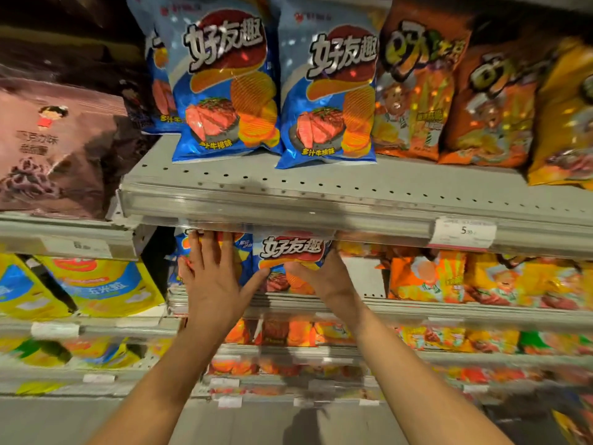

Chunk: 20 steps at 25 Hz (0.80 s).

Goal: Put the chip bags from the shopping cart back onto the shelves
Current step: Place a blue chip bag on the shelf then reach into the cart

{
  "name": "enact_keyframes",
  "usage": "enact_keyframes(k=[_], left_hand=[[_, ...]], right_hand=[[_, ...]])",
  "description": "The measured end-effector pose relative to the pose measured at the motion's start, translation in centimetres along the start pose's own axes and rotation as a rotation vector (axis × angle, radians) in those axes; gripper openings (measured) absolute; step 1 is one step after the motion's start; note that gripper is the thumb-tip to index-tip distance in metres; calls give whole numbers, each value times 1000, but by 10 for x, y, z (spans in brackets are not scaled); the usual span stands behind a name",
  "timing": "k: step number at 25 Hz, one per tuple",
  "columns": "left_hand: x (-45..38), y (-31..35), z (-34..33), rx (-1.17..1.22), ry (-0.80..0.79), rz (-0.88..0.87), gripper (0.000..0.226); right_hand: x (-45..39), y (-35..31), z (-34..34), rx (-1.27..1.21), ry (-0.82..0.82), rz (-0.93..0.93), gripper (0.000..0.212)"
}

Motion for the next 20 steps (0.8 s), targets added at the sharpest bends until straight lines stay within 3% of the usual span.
enact_keyframes(k=[3,5,7,10,12,14,17,20], left_hand=[[8,1,8,87,70,-27,100],[24,23,10,40,143,-217,88],[42,53,1,0,137,-435,78],[49,66,-19,8,-41,-375,84],[52,76,-18,15,-47,-312,85],[61,109,-7,44,28,-367,80],[91,206,-16,109,47,-563,74],[131,323,-53,209,-45,-677,71]], right_hand=[[29,-12,21,196,320,59,66],[52,-30,25,272,413,231,65],[51,-35,14,318,228,277,60],[41,-28,3,606,18,224,69],[49,-28,23,504,43,230,72],[71,-27,61,313,107,313,74],[118,7,155,133,239,297,74],[175,55,275,152,421,230,67]])
Point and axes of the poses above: each hand's wrist, its own x-axis away from the middle knuckle, its own z-axis out of the back of the hand, y = z × x, the point moved 9 cm from there along -x, towards the middle knuckle, and after that the axes turned 2 degrees about -z, right-handed, at the moved point
